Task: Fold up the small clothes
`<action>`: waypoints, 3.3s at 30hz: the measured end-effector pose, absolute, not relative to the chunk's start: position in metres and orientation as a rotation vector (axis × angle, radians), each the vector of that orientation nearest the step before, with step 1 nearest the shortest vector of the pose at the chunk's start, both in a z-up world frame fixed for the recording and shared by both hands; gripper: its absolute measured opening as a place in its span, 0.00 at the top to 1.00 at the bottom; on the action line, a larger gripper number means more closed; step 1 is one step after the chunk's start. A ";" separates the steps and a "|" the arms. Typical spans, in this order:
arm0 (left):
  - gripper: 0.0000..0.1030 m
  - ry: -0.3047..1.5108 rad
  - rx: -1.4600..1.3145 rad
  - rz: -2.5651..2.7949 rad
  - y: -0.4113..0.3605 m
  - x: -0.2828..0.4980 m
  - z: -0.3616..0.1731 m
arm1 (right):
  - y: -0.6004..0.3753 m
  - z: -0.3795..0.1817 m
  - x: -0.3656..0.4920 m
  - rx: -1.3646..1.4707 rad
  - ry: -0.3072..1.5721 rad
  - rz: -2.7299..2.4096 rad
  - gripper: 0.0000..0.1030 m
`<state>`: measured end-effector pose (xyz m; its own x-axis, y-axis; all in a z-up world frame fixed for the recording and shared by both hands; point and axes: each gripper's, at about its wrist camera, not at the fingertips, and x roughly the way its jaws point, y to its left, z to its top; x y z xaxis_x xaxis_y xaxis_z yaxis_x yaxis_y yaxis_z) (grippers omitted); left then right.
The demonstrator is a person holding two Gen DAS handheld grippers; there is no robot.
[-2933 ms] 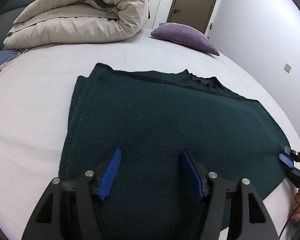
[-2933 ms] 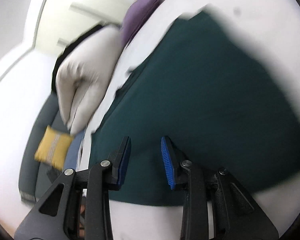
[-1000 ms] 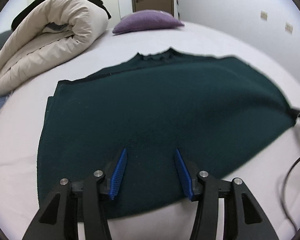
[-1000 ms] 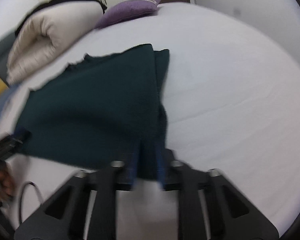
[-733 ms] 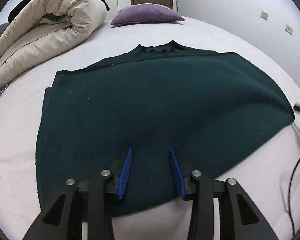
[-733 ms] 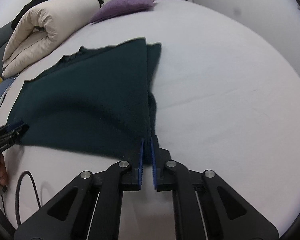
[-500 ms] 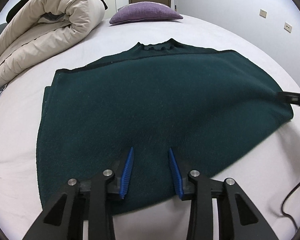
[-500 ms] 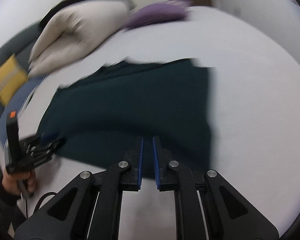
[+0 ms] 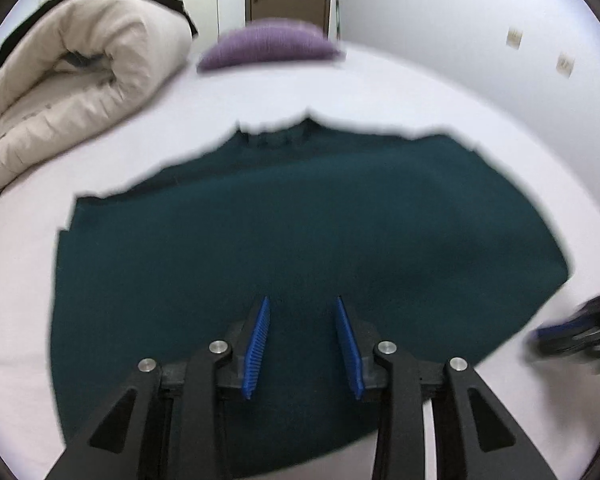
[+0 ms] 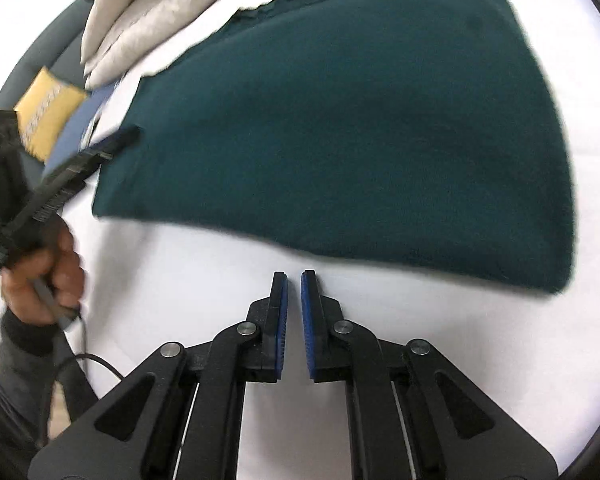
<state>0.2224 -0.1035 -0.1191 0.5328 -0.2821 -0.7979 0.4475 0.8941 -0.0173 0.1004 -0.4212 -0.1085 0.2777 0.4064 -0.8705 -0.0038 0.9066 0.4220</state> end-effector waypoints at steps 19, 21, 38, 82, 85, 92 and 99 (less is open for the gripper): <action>0.63 0.849 0.006 -0.449 -0.073 0.206 -0.104 | -0.548 -0.070 0.054 0.688 0.873 0.100 0.46; 0.61 0.836 -0.051 -0.473 -0.074 0.214 -0.092 | -0.589 -0.053 0.030 0.765 0.768 0.020 0.32; 0.73 0.980 -0.309 -0.534 -0.085 0.265 -0.134 | -0.600 -0.084 0.088 0.935 0.907 0.119 0.56; 0.18 0.981 -0.869 -0.576 0.055 0.288 -0.131 | -0.161 -0.091 0.185 -0.517 0.913 0.360 0.87; 0.18 0.989 -0.881 -0.595 0.060 0.288 -0.135 | -0.152 -0.092 0.185 -0.587 0.898 0.345 0.87; 0.18 0.967 -0.969 -0.639 0.075 0.281 -0.143 | -0.092 -0.104 0.172 -0.991 0.793 0.315 0.87; 0.13 1.002 -0.921 -0.613 0.061 0.283 -0.136 | -0.100 -0.101 0.171 -0.924 0.833 0.396 0.73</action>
